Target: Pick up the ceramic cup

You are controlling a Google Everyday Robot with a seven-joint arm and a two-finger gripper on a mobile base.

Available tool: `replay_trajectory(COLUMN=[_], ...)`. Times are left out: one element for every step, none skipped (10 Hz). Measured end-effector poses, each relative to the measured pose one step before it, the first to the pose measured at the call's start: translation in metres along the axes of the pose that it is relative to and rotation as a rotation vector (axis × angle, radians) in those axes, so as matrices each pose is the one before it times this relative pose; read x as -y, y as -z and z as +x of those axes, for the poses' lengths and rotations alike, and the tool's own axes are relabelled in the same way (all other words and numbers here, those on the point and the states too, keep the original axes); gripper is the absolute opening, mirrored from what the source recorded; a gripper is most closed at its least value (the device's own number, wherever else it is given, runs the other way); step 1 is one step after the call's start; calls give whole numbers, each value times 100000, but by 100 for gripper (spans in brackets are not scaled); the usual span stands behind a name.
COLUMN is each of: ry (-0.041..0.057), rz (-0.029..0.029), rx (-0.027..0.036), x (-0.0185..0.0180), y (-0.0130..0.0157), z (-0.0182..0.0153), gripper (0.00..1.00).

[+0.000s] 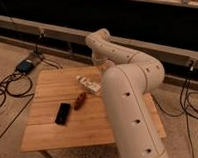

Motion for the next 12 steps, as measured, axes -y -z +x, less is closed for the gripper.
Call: replay_trajectory(ry=[1784, 2408, 1570, 1028, 565, 305, 64, -48, 25, -17, 18, -23], rz=[1758, 2195, 1534, 1151, 560, -208, -55, 18, -8, 0, -14, 8], rx=[904, 1146, 786, 498, 110, -81, -37, 21, -22, 49, -31, 21], x=[-239, -445, -443, -489, -380, -555, -94, 31, -16, 5, -14, 15], y=[875, 1137, 846, 734, 527, 529, 26, 16, -12, 23, -17, 8], z=[-132, -194, -58, 95, 170, 197, 24, 6, -1, -17, 6, -1], gripper=[0, 0, 0, 0, 0, 0, 0, 0, 0, 0, 0, 0])
